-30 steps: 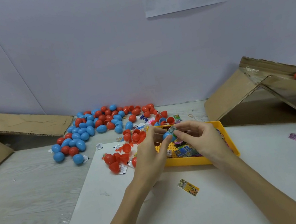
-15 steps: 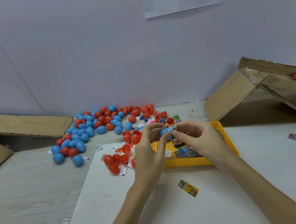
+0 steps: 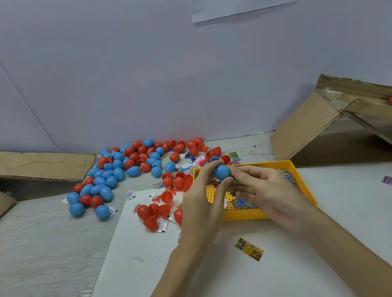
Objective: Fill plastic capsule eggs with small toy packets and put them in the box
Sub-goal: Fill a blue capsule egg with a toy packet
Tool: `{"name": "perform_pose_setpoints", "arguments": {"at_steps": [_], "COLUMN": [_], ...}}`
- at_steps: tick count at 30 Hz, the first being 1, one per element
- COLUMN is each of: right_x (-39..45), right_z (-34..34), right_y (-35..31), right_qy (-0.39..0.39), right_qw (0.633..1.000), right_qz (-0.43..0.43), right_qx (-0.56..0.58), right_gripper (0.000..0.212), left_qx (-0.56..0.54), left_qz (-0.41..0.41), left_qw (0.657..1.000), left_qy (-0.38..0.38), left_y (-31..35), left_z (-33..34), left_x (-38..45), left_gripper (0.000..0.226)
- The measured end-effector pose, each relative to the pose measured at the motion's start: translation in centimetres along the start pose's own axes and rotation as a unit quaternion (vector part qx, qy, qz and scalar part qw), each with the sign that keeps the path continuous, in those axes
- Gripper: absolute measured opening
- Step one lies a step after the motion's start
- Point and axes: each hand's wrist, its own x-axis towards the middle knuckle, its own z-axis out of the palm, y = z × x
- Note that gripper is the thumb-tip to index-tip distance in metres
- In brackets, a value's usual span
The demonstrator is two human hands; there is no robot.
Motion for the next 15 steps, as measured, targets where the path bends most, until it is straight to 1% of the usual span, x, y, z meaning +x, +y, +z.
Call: {"name": "perform_pose_setpoints", "arguments": {"at_steps": [4,6,9,15], "right_x": [0.03,0.04,0.05,-0.04], "right_z": [0.09,0.14,0.23,0.37], "right_y": [-0.05,-0.06,-0.11,-0.26], "right_qy": [-0.034,-0.044,-0.041,-0.033], "right_qw": [0.995,0.990,0.987,0.987], "right_qz": [0.063,0.084,0.097,0.096], "right_qx": [0.076,0.104,0.122,0.128], "right_gripper": [0.030,0.033,0.040,0.039], "left_qx": [0.029,0.036,0.022,-0.006], "left_qz": [0.028,0.042,0.053,0.046], "left_qw": [0.999,0.998,0.998,0.999], "left_qy": [0.016,0.020,0.016,0.008], "left_y": [0.28,0.44,0.42,-0.02], "left_z": [-0.22,-0.32,-0.48,-0.44], "left_x": [-0.01,-0.02,0.13,0.26], "left_gripper": [0.040,0.041,0.042,0.039]}}
